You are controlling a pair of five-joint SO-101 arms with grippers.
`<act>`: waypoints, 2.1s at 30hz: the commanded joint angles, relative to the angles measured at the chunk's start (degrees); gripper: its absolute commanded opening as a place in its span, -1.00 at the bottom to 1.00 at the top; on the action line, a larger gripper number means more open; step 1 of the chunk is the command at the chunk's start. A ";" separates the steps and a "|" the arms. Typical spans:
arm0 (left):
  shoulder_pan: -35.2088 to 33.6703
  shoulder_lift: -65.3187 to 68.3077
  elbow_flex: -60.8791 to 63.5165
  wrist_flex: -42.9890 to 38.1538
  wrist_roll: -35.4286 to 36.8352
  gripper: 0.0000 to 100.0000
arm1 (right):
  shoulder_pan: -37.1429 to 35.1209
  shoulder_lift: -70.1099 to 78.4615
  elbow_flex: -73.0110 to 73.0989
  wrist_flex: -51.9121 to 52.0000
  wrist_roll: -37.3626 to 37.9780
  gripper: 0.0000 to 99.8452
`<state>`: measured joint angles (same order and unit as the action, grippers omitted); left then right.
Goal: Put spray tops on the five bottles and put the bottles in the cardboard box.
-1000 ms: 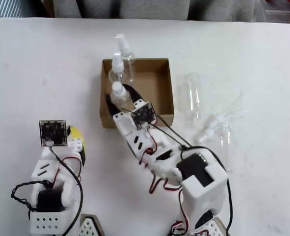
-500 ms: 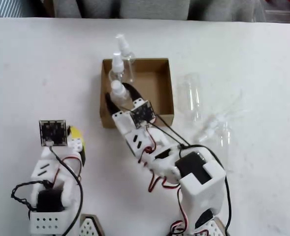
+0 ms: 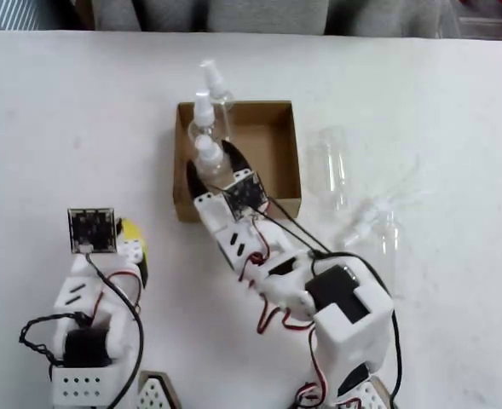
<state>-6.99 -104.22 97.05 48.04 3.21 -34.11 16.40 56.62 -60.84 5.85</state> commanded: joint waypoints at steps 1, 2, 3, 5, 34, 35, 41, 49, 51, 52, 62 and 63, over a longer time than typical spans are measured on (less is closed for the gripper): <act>-0.40 -0.57 0.00 -0.09 -0.62 -0.95 | -0.66 -4.35 -2.02 4.18 0.09 -0.62; -0.40 -0.57 0.00 -0.09 -0.62 -0.95 | -0.66 -4.62 -2.02 4.79 0.09 -0.60; -0.40 -0.57 0.00 -0.09 -0.62 -0.95 | -0.66 -4.79 -2.02 5.23 0.09 -0.57; -0.40 -0.57 0.00 -0.09 -0.62 -0.95 | -0.66 -4.79 -2.02 5.76 0.09 -0.49; -0.40 -0.57 0.00 -0.18 -0.62 -0.95 | -0.66 -10.15 -2.02 12.70 -3.60 -0.32; -0.40 -0.57 0.00 -0.18 -0.62 -0.95 | -0.57 -11.03 -2.02 13.41 -3.78 -0.32; -0.40 -0.57 0.00 -0.18 -0.62 -0.95 | -0.66 -16.31 0.53 13.85 -6.86 -0.32; -0.40 -0.57 0.00 -0.18 -0.62 -0.95 | -0.66 -25.36 5.89 13.85 -7.12 -0.32; -0.40 -0.57 0.00 -0.18 -0.62 -0.95 | -0.66 -28.18 7.65 13.85 -7.12 -0.32; -0.40 -0.57 0.00 -0.18 -0.62 -0.95 | -0.66 -29.76 8.44 13.85 -7.12 -0.32; -0.40 -0.57 0.00 -0.18 -0.62 -0.95 | -0.66 -48.84 17.85 13.85 -7.21 -0.32; -0.40 -0.57 0.00 -0.18 -0.62 -0.95 | -0.48 -51.38 19.16 13.93 -7.21 -0.32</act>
<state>-6.99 -104.22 97.05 48.04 3.21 -34.37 -27.74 74.46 -47.12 -0.75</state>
